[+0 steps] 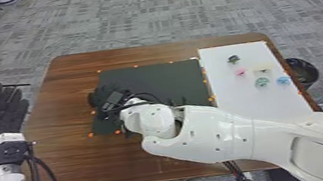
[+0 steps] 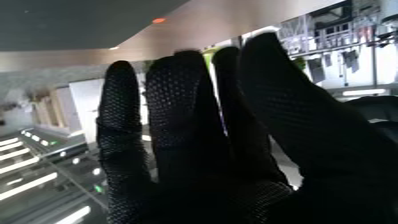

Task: Arrange flowers

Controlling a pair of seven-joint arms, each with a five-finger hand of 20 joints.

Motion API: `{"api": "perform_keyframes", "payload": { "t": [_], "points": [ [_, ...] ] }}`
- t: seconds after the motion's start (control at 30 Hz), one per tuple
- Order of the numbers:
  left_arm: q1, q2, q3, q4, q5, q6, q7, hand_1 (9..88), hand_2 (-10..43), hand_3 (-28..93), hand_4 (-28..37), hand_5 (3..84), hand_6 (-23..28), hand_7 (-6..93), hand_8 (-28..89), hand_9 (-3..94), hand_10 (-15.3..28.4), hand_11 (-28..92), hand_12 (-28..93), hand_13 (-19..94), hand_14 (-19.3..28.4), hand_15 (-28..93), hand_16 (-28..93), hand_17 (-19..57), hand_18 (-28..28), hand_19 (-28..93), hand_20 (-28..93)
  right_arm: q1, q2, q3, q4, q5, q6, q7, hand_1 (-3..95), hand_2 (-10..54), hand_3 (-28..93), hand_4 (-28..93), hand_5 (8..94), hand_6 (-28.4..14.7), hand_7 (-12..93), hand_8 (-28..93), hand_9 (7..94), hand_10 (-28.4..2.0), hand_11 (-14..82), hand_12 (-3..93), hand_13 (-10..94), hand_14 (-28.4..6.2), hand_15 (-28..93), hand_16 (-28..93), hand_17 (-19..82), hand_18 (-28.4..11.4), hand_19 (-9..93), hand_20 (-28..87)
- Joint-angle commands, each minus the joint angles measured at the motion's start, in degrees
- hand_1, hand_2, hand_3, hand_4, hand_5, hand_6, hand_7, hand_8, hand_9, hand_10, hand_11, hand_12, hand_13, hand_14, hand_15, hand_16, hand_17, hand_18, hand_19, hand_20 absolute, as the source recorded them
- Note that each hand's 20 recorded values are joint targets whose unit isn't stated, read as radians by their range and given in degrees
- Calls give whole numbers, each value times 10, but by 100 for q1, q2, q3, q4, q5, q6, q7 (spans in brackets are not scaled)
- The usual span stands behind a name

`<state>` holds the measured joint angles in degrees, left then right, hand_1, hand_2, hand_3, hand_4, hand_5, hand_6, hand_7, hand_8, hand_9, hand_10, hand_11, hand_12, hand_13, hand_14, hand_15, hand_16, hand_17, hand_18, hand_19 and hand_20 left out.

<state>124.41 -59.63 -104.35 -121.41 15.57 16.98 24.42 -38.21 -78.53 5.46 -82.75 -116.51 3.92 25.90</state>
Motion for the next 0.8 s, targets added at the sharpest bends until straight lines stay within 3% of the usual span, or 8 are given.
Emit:
{"api": "perform_keyframes", "payload": {
  "t": [0.03, 0.2, 0.37, 0.5, 0.57, 0.6, 0.67, 0.8],
  "points": [
    [139, -68, -44, -26, -59, -26, 145, 214, 203, 665, -283, 417, 107, 83, -78, 314, 169, 215, 79, 230, 154, 242, -56, -83, 134, 350, 73, -144, -11, 471, -226, -243, -1074, -473, 429, 3, 818, -229, 464, -23, 171, -128, 456, -88, 121, 136, 576, -89, 726, 372, 252, -174, 691, 315],
    [192, -212, -27, -42, 36, -18, -10, 210, 203, 667, -283, 417, 106, 82, -78, 315, 169, 212, 79, 230, 154, 241, -54, -84, 134, 350, 73, -572, 253, 1006, -598, -41, -617, -475, 388, 20, 817, -220, 445, -38, 152, -114, 428, -110, 109, 134, 553, -110, 756, 294, 251, -187, 700, 310],
    [95, -64, -22, 60, 134, -5, -322, 217, 187, 700, -283, 415, 105, 81, -77, 315, 168, 211, 80, 230, 153, 240, -54, -84, 134, 349, 73, -1085, 844, 1933, -1303, 120, -646, -818, 378, 15, 809, -224, 445, -34, 156, -115, 430, -111, 110, 134, 549, -112, 753, 278, 251, -187, 703, 308],
    [11, -12, 52, 83, 189, -7, -352, 224, 184, 703, -283, 415, 105, 79, -78, 316, 163, 208, 78, 230, 149, 230, -58, -83, 135, 347, 72, -1499, 1472, 2428, -1713, 445, 226, -1113, 374, 13, 806, -226, 456, -33, 156, -116, 452, -115, 111, 136, 556, -107, 678, 247, 249, -187, 697, 303],
    [-10, 55, 108, 74, 150, -5, -301, 226, 183, 705, -283, 416, 104, 79, -78, 323, 156, 203, 74, 234, 142, 219, -62, -83, 135, 347, 72, -1740, 1779, 2831, -1985, 463, 109, -1121, 377, 13, 802, -226, 481, -30, 158, -116, 488, -111, 118, 138, 571, -98, 627, 230, 250, -186, 680, 292],
    [-1, 76, 122, 61, 160, 24, -360, 228, 183, 704, -283, 418, 103, 79, -79, 328, 152, 201, 72, 238, 137, 215, -63, -82, 134, 347, 72, -1906, 1910, 3030, -2076, 417, 93, -1076, 377, 13, 802, -225, 485, -28, 160, -117, 496, -108, 119, 138, 576, -94, 606, 225, 251, -185, 673, 286],
    [-217, 171, 224, 178, 139, 40, -425, 231, 183, 703, -283, 420, 102, 80, -79, 335, 148, 198, 69, 243, 132, 209, -65, -80, 133, 345, 71, -2064, 2076, 3418, -2002, 384, 117, -1220, 377, 8, 802, -226, 489, -26, 162, -119, 503, -106, 118, 140, 579, -93, 554, 222, 247, -181, 636, 261],
    [-329, 262, 271, 182, 91, 47, -391, 232, 183, 704, -283, 422, 100, 83, -81, 338, 146, 198, 68, 245, 129, 208, -66, -79, 132, 347, 71, -2375, 2550, 3952, -1953, 527, 370, -1514, 380, 4, 800, -228, 502, -21, 166, -119, 522, -104, 122, 141, 582, -88, 516, 221, 252, -169, 588, 222]
  ]
}}
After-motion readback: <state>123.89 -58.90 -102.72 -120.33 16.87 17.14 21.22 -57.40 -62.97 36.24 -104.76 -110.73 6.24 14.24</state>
